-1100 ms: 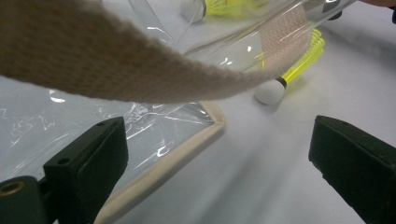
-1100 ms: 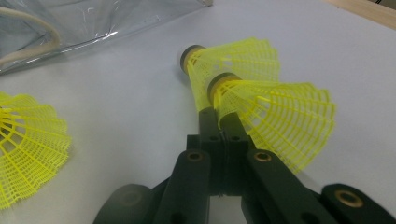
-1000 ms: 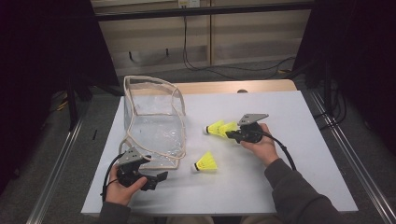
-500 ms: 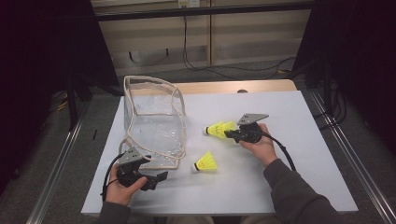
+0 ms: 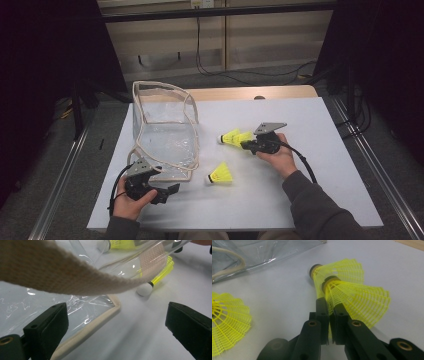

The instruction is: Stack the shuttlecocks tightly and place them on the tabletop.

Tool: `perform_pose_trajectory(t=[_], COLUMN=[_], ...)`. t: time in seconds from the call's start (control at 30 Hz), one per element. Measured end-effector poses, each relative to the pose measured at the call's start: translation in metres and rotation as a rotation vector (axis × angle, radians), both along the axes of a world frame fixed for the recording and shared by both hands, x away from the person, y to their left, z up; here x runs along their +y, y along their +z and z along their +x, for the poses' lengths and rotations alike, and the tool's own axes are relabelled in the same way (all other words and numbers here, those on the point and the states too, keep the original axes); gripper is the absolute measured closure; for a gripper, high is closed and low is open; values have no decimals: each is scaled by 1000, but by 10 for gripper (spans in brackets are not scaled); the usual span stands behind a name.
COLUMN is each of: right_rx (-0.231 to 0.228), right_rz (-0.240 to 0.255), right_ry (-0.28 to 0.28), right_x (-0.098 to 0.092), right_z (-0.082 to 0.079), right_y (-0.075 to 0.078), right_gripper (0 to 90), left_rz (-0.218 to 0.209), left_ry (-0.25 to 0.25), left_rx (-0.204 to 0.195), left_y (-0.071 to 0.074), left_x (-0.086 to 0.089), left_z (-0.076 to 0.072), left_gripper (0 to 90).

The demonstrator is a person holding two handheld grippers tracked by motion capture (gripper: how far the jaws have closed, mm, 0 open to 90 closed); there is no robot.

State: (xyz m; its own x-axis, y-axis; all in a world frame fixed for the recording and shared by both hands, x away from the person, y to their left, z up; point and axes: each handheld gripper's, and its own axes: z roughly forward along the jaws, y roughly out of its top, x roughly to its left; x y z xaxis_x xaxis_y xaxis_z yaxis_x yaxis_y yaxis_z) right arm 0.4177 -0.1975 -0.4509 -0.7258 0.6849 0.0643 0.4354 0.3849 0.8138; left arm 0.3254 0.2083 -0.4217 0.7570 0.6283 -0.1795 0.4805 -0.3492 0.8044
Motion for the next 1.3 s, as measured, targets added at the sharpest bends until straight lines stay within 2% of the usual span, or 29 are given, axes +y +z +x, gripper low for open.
perform_pose_trajectory(t=[0.23,0.43,0.53,0.6,0.67,0.97,1.3], right_rx=[2,7,5,5,8,-13,-7], right_rz=[-2,8,9,11,9,19,31], right_ry=[-15,-20,-19,-12,-5,5,8], right_x=[-3,-9,-11,-12,-12,-8,-4], right_z=[-1,-4,-5,-6,-6,-7,-6], right_y=[2,3,5,5,6,8,4], right_gripper=[788,789,807,881,897,900,900], left_rz=[1,2,4,4,4,3,1], left_ry=[1,1,1,1,2,3,4], left_rx=[-2,-3,-3,-3,-4,-4,-4], left_y=[0,0,0,0,1,1,0], left_x=[0,0,-1,-1,-1,0,0], left_z=[0,0,0,0,0,0,0], left_gripper=[48,48,48,48,48,48,48])
